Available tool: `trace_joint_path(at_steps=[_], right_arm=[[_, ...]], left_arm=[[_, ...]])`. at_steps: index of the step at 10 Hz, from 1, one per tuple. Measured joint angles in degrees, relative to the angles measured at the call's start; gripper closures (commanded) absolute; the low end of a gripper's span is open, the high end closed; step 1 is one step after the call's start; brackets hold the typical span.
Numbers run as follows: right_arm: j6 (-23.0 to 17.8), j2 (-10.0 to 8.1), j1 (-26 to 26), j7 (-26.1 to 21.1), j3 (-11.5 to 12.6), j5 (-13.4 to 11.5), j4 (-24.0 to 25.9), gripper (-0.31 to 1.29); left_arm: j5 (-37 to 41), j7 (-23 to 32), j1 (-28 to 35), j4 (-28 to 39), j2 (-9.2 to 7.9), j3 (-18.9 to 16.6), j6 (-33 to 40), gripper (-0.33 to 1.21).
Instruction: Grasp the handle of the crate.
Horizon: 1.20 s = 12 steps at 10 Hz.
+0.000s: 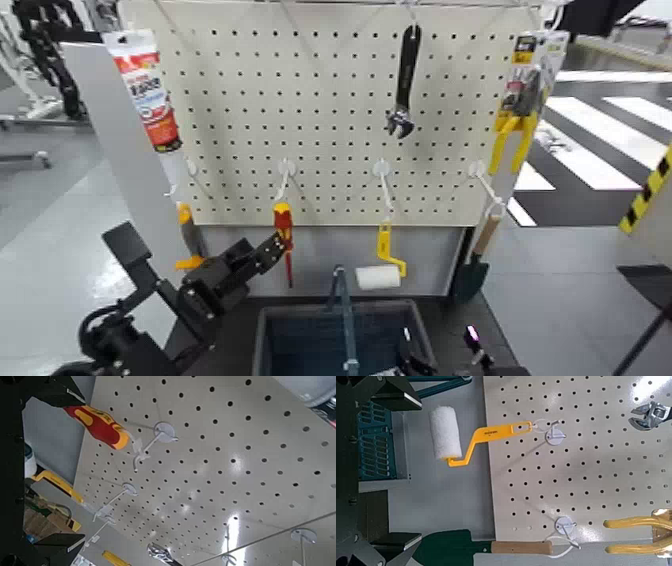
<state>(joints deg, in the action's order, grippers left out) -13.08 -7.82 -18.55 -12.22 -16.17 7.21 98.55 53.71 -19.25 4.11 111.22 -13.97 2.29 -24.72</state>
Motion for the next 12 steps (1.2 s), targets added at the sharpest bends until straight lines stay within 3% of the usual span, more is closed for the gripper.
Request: trace_joint_path(at_steps=[8,12], right_arm=[[0.2,0.01,-0.1,0.0,0.0,0.0,0.2,0.15],[-0.3,0.09,-0.1,0.0,0.0,0.1,0.1,0.15]], left_arm=[[14.5,-0.8,-2.5,-9.7,-0.39,3.0,-8.5,0.11],[19.8,-1.8,-7.6,-17.4,-1.41,6.5,-16.3,0.12]])
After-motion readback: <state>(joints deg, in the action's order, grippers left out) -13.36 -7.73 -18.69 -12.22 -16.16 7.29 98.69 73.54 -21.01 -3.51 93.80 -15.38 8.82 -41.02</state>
